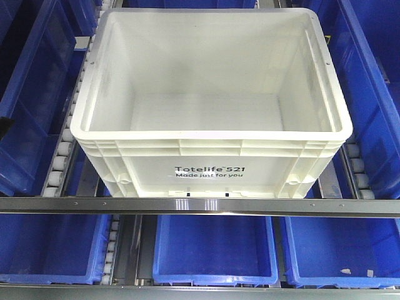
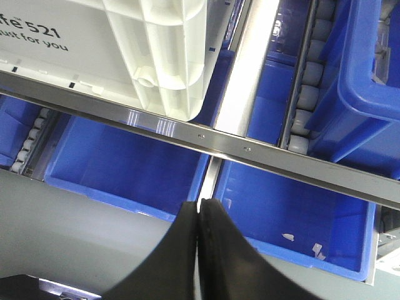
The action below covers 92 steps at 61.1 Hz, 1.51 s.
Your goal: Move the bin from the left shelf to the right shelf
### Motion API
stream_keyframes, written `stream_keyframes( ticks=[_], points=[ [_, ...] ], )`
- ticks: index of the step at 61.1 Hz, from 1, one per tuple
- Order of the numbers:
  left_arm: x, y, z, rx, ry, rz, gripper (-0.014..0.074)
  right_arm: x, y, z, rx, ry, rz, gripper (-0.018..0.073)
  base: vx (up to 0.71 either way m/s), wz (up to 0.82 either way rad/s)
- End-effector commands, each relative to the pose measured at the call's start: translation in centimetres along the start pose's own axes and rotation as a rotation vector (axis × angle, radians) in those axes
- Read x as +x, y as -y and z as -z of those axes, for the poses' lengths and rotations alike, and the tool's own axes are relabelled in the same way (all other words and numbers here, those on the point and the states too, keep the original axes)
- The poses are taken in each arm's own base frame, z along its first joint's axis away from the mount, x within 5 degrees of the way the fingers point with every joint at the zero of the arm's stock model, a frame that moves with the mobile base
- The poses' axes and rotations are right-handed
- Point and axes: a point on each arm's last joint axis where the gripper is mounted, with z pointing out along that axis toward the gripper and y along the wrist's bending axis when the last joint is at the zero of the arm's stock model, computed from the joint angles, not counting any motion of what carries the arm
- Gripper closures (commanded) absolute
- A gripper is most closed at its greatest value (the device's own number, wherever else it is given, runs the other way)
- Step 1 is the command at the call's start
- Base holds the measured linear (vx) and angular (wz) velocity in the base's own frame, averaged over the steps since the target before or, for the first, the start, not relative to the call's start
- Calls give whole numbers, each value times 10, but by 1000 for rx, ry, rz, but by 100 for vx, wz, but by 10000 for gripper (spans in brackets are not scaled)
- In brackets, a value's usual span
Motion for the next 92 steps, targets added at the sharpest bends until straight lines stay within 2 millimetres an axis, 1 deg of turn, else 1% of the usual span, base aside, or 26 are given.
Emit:
stream_keyframes(
  ticks=[1,19,29,44,92],
  points=[
    [-13,0,2,-1,100,7,606,-10,1,4,5,68,14,566,0,0],
    [-13,0,2,-3,100,13,606,-10,1,4,5,68,14,566,0,0],
    [-13,-3,2,-43,98,53,606,-10,1,4,6,68,14,566,0,0],
    [-13,-5,3,-97,99,51,606,-10,1,4,5,69,14,566,0,0],
    [-13,-5,2,-97,98,51,606,-10,1,4,5,69,14,566,0,0]
  ],
)
